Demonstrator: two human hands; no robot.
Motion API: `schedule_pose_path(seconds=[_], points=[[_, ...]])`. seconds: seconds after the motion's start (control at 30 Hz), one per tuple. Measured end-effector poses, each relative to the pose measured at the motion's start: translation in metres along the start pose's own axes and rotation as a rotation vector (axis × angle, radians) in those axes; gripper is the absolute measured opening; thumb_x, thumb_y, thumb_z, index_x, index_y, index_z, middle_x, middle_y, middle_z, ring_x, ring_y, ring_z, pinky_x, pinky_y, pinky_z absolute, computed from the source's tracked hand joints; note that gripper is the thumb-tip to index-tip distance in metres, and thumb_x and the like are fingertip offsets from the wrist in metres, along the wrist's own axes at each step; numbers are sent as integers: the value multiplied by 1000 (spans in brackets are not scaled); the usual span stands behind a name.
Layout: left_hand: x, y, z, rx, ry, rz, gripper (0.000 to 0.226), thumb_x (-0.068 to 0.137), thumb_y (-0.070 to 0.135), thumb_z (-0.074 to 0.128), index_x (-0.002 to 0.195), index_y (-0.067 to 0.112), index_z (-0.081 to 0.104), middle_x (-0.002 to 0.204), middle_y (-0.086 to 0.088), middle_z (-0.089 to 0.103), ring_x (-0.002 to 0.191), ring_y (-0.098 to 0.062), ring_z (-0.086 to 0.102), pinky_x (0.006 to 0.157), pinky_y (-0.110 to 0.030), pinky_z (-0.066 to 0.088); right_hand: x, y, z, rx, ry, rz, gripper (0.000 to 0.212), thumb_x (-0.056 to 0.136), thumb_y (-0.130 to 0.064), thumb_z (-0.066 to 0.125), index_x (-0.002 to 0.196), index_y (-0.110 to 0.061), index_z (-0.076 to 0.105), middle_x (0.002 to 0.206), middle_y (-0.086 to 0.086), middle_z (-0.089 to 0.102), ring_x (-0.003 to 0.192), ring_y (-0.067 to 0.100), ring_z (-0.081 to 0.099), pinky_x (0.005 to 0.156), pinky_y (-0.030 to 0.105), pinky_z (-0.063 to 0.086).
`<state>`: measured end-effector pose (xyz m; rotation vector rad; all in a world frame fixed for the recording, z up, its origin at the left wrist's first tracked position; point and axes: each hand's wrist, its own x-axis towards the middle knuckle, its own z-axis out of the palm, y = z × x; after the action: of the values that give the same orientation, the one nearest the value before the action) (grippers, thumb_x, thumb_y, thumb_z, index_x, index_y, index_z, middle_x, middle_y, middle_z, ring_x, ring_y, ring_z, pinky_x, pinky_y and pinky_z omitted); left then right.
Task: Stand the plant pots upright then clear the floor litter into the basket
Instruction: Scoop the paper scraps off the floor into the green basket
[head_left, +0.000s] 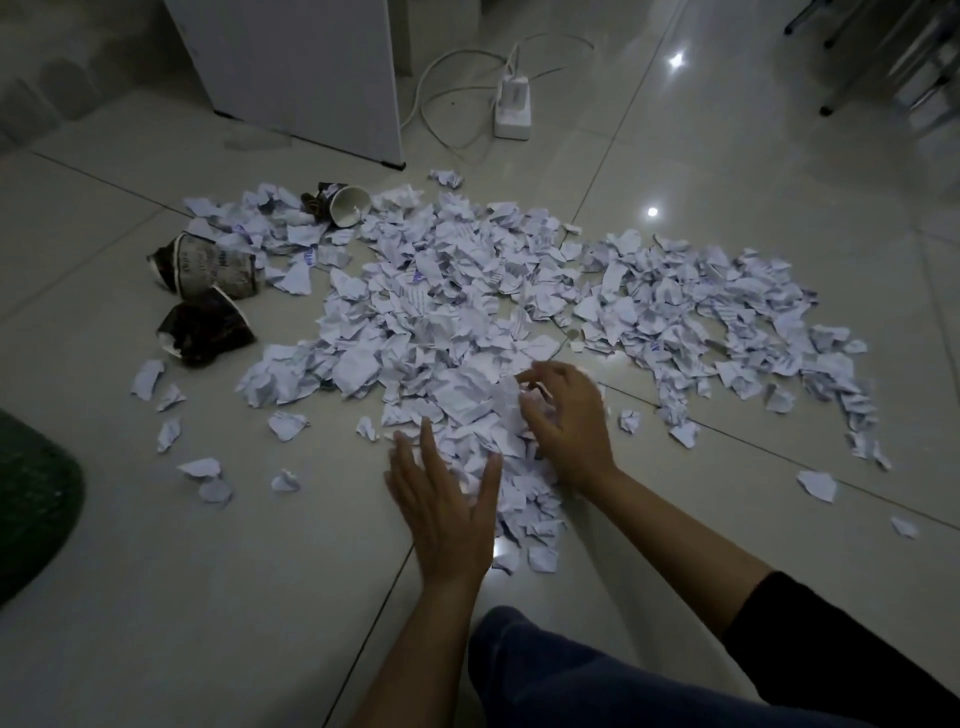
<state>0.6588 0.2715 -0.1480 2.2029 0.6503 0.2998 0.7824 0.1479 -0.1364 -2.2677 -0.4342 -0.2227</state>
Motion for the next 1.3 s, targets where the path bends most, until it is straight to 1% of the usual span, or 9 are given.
schedule_pose_path(seconds=[0.1,0.23,0.37,0.5,0.67,0.93,1.07,1.2,1.3], points=[[-3,2,3,21,16,31,97,76,80,38,151,33,-1,160,-3,-10,147,-23,-10,118,-42,-6,16,3,-10,-47,137,17,28,89,-43,57,114,-33,63,131,-5,52,129,12,43,107,45,32],[5,8,12,39,-1,75,95,78,72,48,152,32,3,160,-5,-7,148,-26,-8,118,-43,-4,42,22,-7,-75,-160,32,46,91,-61,46,135,-46,48,150,-4,40,141,17,34,113,53,27],[20,12,22,39,20,65,85,84,69,40,152,31,6,159,-8,-3,148,-26,-1,119,-42,0,35,24,8,-120,-369,-53,42,94,-61,40,132,-50,51,149,-8,44,138,14,39,112,51,29],[29,8,28,5,81,91,68,93,60,30,152,29,14,159,-7,8,147,-21,9,119,-44,12,9,12,9,66,-358,-22,32,97,-43,45,125,-41,61,143,-13,51,136,9,41,113,41,32],[30,14,26,-133,110,69,59,97,56,19,150,29,22,155,-1,25,142,-14,23,117,-38,22,-14,-8,16,262,-319,31,38,102,-33,41,137,-28,54,138,-14,54,128,2,48,109,30,38],[31,12,28,-349,155,28,70,96,58,13,132,10,50,131,-5,56,120,-17,50,104,-31,36,-32,-31,29,422,-294,95,43,104,-41,32,131,-24,60,132,-9,60,126,12,54,107,43,42],[34,7,32,-411,157,-73,50,102,36,28,129,2,51,122,-15,59,112,-28,56,101,-6,27,-41,-47,39,501,-233,105,41,104,-38,34,120,-18,65,115,-2,66,112,19,61,95,49,47],[39,19,27,-574,203,-71,61,95,58,20,120,16,57,114,7,61,107,-11,58,94,-27,46,-41,-58,43,579,-177,217,35,97,-53,45,97,-25,66,91,-5,64,89,14,61,84,45,49],[41,23,28,-629,259,-60,46,92,56,24,91,23,55,85,8,60,83,-19,60,77,-37,49,-39,-65,43,689,-157,309,29,90,-56,51,86,-32,65,83,-5,65,82,12,61,78,39,48]])
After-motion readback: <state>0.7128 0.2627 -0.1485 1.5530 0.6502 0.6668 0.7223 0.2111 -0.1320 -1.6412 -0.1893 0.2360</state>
